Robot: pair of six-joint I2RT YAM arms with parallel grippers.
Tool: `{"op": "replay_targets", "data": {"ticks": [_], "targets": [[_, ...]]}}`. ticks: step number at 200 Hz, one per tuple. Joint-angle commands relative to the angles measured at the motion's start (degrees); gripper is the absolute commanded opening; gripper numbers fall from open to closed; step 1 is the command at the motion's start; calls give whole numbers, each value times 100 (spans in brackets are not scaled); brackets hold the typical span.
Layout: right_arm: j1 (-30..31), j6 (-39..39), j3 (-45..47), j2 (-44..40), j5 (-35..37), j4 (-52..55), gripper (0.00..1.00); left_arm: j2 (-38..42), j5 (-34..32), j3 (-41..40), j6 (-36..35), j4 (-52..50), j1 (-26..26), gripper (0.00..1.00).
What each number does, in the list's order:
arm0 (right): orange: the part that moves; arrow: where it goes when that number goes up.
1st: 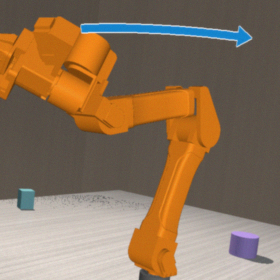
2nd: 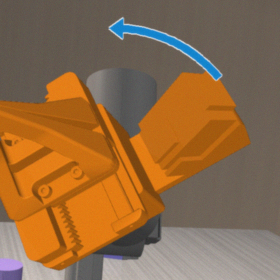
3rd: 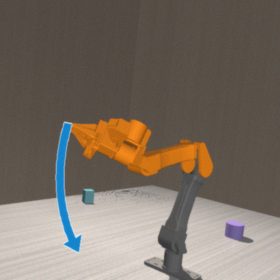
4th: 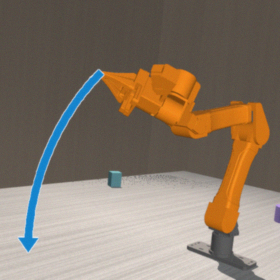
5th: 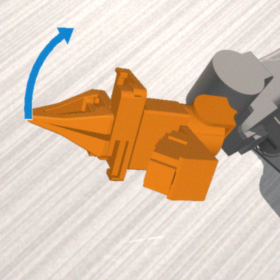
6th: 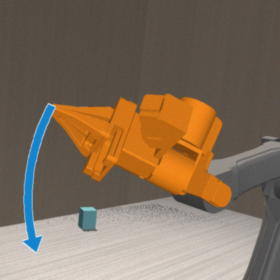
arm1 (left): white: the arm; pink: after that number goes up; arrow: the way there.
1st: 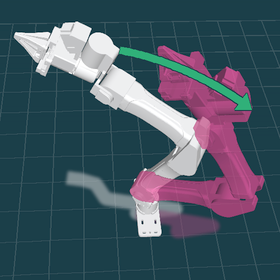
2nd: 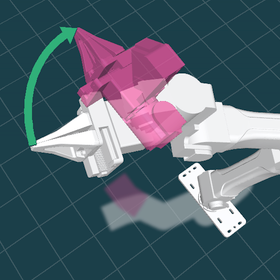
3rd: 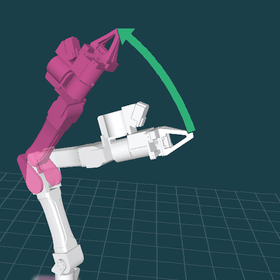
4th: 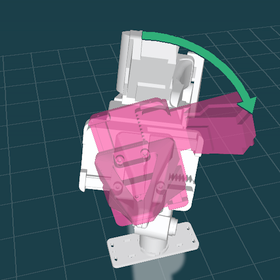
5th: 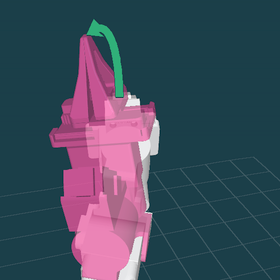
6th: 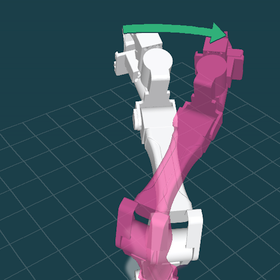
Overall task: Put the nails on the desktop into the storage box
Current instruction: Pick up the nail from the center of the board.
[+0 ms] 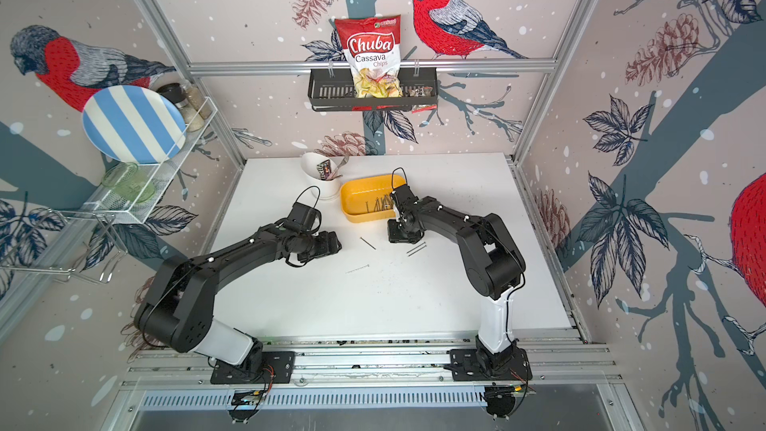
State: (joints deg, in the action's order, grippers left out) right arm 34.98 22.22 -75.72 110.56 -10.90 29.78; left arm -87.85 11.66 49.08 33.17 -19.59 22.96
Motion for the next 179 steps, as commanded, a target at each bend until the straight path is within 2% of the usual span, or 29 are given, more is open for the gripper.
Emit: {"op": "replay_targets", "data": {"ticks": [1,14,64,139,179], "targets": [[227,-458,-151,11,-246,-47,47,63,-32,-119,170,201,50,84],[379,-641,-281,162,-315,67,51,92,-39,-162,206,245,56,84],[972,-1258,-578,601,64,91,51,291,-240,-262,241,108,50,85],[1480,-1871,-531,923,540,126,51,638,-296,-526,329,15,24,85],[1537,-1871,-505,881,589,135,51,732,-300,-575,393,9,24,85]]}}
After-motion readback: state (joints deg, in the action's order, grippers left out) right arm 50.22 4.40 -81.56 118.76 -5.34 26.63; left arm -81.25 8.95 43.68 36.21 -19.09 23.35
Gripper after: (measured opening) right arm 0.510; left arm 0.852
